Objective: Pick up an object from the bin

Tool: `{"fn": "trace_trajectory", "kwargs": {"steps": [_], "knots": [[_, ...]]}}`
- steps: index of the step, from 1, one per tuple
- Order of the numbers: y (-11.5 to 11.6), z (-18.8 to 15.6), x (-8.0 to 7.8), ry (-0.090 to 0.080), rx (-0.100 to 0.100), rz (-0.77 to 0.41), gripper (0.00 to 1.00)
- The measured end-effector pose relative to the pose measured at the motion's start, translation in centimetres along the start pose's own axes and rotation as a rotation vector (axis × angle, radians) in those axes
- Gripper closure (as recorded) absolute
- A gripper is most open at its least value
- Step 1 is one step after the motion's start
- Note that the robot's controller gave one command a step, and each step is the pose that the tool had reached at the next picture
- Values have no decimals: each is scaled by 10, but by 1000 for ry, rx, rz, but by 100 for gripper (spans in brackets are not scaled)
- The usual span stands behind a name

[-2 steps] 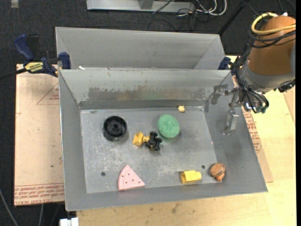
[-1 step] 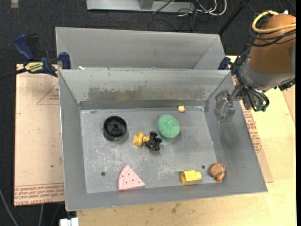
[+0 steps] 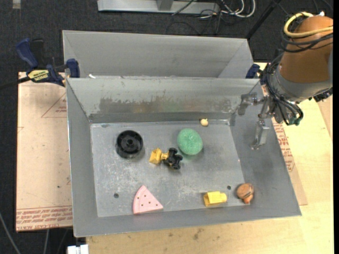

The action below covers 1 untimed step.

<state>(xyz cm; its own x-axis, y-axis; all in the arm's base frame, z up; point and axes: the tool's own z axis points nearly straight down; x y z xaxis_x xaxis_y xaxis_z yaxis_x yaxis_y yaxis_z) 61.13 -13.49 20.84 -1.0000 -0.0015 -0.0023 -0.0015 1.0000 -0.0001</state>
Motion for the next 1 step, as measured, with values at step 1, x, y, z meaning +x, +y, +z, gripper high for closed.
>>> {"fn": "trace_trajectory", "kwargs": {"steps": [1], "knots": [[0,0,0,0,0,0,0]]}}
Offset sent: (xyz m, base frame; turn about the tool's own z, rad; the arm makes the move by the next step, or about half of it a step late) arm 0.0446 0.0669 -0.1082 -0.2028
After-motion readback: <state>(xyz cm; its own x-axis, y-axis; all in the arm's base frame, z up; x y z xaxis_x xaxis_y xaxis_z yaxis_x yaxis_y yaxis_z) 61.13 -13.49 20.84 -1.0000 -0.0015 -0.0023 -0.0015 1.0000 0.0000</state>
